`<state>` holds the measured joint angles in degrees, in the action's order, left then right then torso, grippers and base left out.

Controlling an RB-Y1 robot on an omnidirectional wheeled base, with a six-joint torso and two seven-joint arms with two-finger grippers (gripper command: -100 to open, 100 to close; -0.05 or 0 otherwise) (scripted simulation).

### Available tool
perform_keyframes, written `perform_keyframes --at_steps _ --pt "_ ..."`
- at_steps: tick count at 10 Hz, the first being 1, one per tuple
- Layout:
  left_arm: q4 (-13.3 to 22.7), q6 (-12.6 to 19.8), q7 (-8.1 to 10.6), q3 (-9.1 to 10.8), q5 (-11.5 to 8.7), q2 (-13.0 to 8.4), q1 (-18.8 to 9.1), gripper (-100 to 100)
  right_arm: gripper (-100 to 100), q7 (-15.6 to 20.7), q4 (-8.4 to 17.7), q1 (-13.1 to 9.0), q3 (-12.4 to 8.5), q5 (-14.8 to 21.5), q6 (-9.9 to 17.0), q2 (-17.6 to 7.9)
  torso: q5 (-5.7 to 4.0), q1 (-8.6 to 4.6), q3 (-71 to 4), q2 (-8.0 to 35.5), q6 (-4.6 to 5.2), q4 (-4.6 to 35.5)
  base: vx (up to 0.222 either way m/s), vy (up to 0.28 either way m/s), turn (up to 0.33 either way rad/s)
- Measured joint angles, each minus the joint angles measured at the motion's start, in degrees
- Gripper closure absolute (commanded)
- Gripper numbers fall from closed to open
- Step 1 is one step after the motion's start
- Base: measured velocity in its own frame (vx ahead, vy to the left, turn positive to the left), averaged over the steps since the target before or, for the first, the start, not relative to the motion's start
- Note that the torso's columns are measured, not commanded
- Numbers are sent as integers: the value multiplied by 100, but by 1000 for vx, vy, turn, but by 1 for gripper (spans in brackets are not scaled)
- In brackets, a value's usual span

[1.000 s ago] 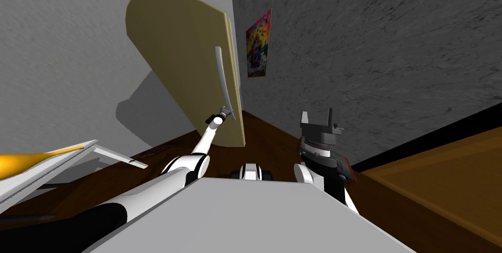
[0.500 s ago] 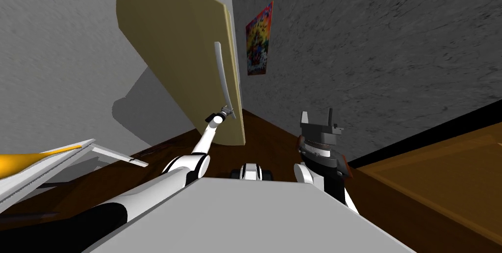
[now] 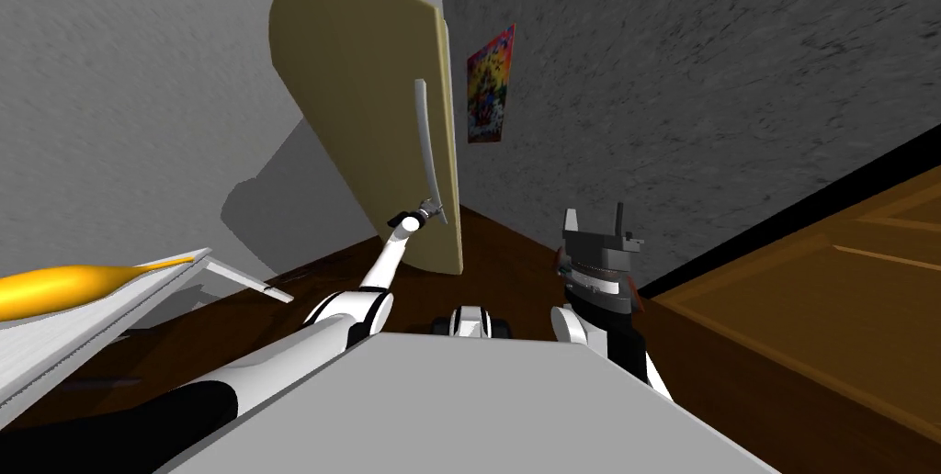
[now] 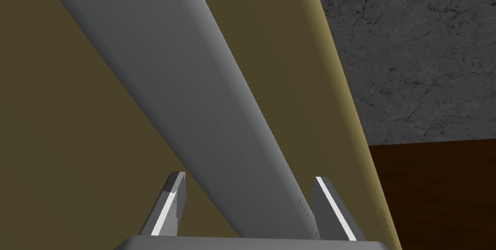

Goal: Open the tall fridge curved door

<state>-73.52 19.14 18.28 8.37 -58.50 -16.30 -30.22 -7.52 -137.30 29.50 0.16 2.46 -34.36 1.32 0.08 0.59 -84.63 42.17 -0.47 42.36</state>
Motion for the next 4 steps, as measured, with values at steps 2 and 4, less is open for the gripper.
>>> perform_keyframes --at_steps 2,4 --pt "-132 223 58 -28 6 -67 -18 -100 0 0 0 2 1 0 0 2 -18 -85 -19 -31 28 -12 -51 -29 42" --pt "-125 436 148 31 -79 -242 -116 -100 0 0 -2 4 3 0 -1 3 -25 -101 -24 -37 43 -13 53 -131 62"
